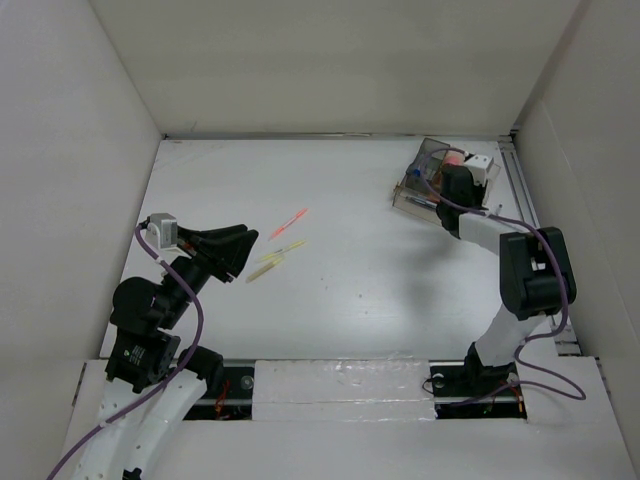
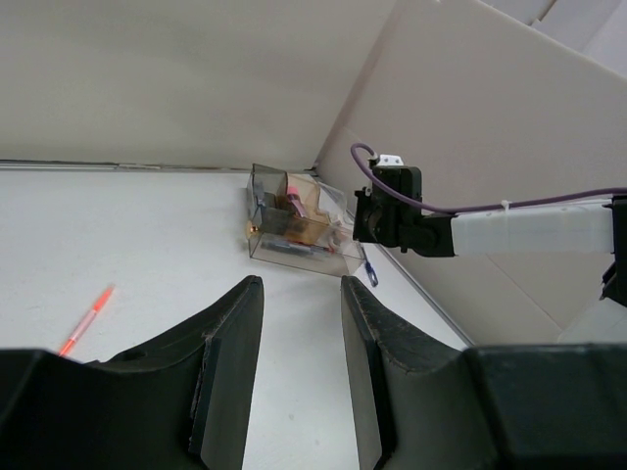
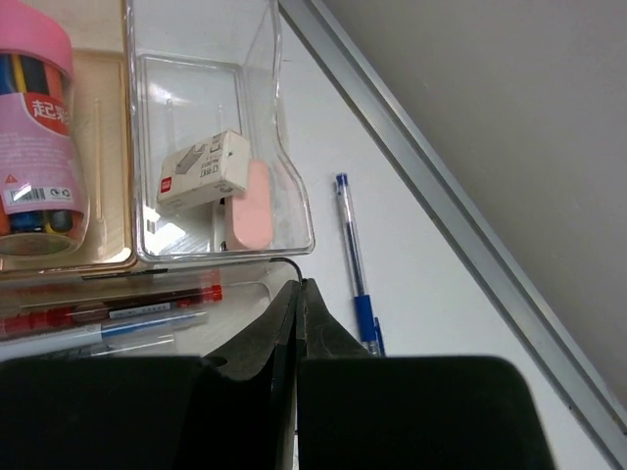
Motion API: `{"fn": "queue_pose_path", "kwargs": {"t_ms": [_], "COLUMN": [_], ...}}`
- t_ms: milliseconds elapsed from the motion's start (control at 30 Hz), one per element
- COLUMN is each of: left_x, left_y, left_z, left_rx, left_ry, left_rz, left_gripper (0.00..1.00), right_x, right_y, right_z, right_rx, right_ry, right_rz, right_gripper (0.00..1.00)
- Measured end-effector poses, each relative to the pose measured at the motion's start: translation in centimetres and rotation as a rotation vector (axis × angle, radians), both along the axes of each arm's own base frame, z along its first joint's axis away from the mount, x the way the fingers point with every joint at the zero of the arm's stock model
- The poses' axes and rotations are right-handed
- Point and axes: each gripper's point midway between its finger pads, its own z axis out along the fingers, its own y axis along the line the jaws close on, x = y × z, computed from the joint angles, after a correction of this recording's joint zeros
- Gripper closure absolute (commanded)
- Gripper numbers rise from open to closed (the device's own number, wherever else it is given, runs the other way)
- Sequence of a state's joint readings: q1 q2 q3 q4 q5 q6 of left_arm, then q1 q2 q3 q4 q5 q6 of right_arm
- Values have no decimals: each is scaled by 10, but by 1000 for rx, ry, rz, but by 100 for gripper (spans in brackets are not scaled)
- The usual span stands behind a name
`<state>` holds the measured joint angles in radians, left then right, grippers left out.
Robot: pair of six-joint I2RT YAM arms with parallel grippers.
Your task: Organize the desk
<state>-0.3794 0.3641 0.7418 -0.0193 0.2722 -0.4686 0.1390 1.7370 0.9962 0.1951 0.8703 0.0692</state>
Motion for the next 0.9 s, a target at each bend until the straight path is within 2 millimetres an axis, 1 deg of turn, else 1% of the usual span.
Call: {"fn": "queue_pose_path", "kwargs": {"t_ms": [167,300,367,400,500,533,567,600,633,733,833,867,900], "left_x": [0,0,0,-1,-3,-5,-5,-6,-6,-5,-2,0,3], "left_y": [0,0,0,0,1,2,2,2,3,2,1,0,-2], "left_z": [0,0,0,0,3,4,5,5,5,5,2,1,-1], "left_rx": [0,0,0,-1,-5,-7,-8,-9,-9,-8,-3,-1,4], "left_ry": [0,0,-1,-2,-13,-18,-21,-24,-24,-22,-9,-2,7], "left_rz": [0,0,0,0,0,0,0,1,0,0,-1,-1,-3], "left_gripper": [67,67,67,67,67,67,67,67,67,67,67,67,68], "right_x": [-1,-7,-9,-10,-18,-21,-24,-26,-26,-15,-15,-19,-23], "right_y": [-1,-6,-20,-31,-65,-70,-66,-53,-32,49,134,156,173], "right_z": [5,22,29,31,32,31,30,28,28,43,70,81,92], "right_rx": [2,35,103,151,304,339,371,397,417,455,457,450,439], "right_ry": [-14,-48,-91,-115,-179,-199,-214,-215,-209,-201,-207,-220,-238], "right_rz": [-13,-19,-35,-38,-25,-14,14,56,116,337,557,605,637], "right_gripper": [100,97,97,100,100,100,100,100,100,99,93,93,92]}}
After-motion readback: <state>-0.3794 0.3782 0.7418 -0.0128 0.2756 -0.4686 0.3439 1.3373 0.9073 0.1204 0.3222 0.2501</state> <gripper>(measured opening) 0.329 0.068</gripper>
